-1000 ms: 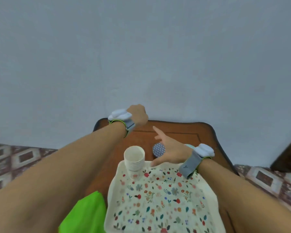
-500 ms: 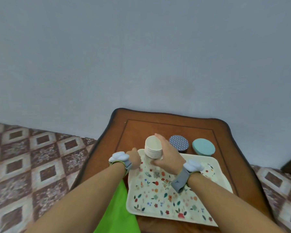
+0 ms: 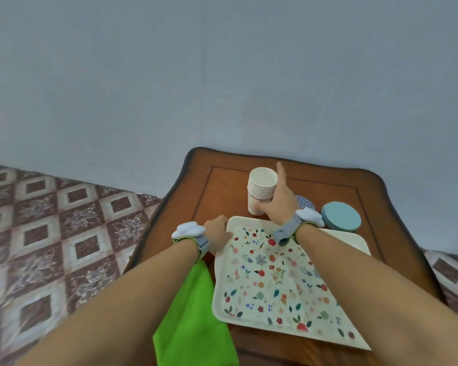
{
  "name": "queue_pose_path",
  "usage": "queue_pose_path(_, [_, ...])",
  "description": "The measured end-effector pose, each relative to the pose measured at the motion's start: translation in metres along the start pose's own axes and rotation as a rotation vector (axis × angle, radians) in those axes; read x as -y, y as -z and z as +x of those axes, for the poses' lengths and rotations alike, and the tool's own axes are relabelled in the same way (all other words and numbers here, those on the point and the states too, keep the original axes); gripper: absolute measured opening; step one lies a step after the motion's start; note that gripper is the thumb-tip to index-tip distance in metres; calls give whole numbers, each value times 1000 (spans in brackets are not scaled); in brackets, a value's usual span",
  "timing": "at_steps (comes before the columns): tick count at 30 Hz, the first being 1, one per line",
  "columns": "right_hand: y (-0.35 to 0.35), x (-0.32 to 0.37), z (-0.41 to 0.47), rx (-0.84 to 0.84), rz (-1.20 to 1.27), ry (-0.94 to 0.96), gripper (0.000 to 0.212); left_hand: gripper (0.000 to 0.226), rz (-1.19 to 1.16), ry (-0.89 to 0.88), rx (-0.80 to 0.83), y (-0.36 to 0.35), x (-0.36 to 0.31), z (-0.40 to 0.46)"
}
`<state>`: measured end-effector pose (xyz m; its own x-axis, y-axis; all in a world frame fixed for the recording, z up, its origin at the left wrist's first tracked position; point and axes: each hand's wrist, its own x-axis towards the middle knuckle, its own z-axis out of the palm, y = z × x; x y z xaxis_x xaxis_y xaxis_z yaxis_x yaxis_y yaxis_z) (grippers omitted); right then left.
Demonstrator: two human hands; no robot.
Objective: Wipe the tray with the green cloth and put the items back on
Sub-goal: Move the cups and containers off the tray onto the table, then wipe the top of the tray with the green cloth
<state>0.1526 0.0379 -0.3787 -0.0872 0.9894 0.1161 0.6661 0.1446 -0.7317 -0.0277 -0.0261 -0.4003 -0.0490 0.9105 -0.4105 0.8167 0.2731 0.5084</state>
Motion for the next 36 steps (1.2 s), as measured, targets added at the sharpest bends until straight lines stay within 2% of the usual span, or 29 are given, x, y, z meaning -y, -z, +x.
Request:
queue_pose_path(2, [4,0,-9,-12,102,-42,147,46,-74,4,75,11,4,-8])
queue_pose_path(4, [12,2,-23,-60,114,-55,151,50,-1,7,97,24,10,-22])
queue_pose_path(7, [25,5,-53,-110,24,-20,139,57,285,32,164,39,26,-51])
queue_pose_path(10, [37,12,-86,-58,-87,55,125,81,464,101,255,42,45,-79])
queue_pose_path(11, [40,14,-95,-37,-116,77,121,76,490,110,263,39,51,-88])
queue_pose_path(13, [47,18,-112,0,-165,124,114,50,503,113,249,32,56,-106])
queue_pose_path(14, [51,22,-120,32,-188,142,109,46,493,108,234,30,56,-115])
queue_pose_path(17, [61,29,-141,115,-233,171,80,60,330,131,207,45,44,-135])
queue_pose_path(18, [69,36,-150,128,-193,175,63,61,273,138,208,56,35,-142])
queue_pose_path(20, [75,49,-161,162,38,126,34,55,152,146,213,82,13,-148])
queue_pose_path(22, [83,62,-172,201,244,90,35,46,-75,141,193,102,-15,-159])
queue_pose_path(25, [89,75,-179,271,457,142,41,33,-496,81,166,110,-67,-167])
queue_pose_path(27, [89,78,-180,335,542,164,66,29,-764,32,208,103,-103,-170])
queue_pose_path(29, [90,80,-178,273,530,176,86,32,-955,-5,254,97,-132,-175])
queue_pose_path(30, [93,80,-176,176,484,179,86,39,-1033,-36,291,95,-142,-174])
queue_pose_path(32, [102,70,-173,-13,435,133,60,49,-1123,-57,377,86,-150,-165])
queue_pose_path(34, [111,60,-170,-91,453,20,39,51,-1055,-47,353,75,-134,-146])
queue_pose_path(36, [115,42,-161,-78,473,-121,34,49,-755,29,150,55,-110,-118])
